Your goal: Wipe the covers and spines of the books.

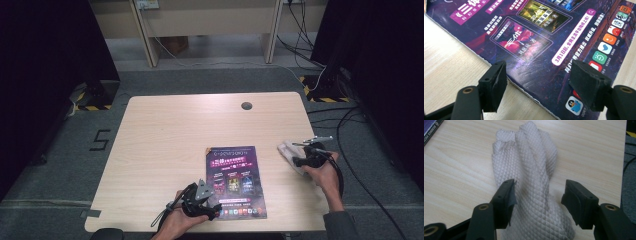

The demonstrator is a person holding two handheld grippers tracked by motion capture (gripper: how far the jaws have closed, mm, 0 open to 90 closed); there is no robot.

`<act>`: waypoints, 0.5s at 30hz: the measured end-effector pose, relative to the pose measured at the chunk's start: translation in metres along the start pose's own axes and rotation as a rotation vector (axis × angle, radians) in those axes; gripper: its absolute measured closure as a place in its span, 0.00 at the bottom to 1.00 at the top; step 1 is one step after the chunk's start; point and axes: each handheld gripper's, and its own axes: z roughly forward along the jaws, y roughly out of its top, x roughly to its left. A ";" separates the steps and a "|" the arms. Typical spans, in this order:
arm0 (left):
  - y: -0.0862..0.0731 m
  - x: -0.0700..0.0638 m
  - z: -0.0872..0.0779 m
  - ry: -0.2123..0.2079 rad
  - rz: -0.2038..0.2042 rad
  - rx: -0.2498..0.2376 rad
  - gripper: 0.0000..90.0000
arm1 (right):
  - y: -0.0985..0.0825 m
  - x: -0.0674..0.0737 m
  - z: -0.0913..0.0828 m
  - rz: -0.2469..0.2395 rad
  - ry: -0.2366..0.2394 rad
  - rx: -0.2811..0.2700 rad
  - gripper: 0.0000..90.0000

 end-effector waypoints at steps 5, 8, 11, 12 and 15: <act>0.000 0.001 0.000 -0.005 -0.014 0.001 0.33 | -0.001 0.000 0.002 0.003 0.037 -0.002 0.60; -0.001 -0.001 -0.002 -0.014 -0.014 0.009 0.33 | -0.003 -0.002 0.002 0.016 0.061 -0.008 0.64; -0.002 -0.002 -0.002 -0.014 -0.012 0.006 0.33 | -0.005 -0.007 0.003 0.045 0.106 -0.018 0.70; -0.002 -0.002 -0.002 -0.014 -0.012 0.007 0.33 | -0.006 -0.007 0.003 0.049 0.116 -0.024 0.72; -0.003 -0.002 -0.002 -0.017 -0.015 0.004 0.33 | -0.006 -0.008 0.003 0.055 0.133 -0.028 0.77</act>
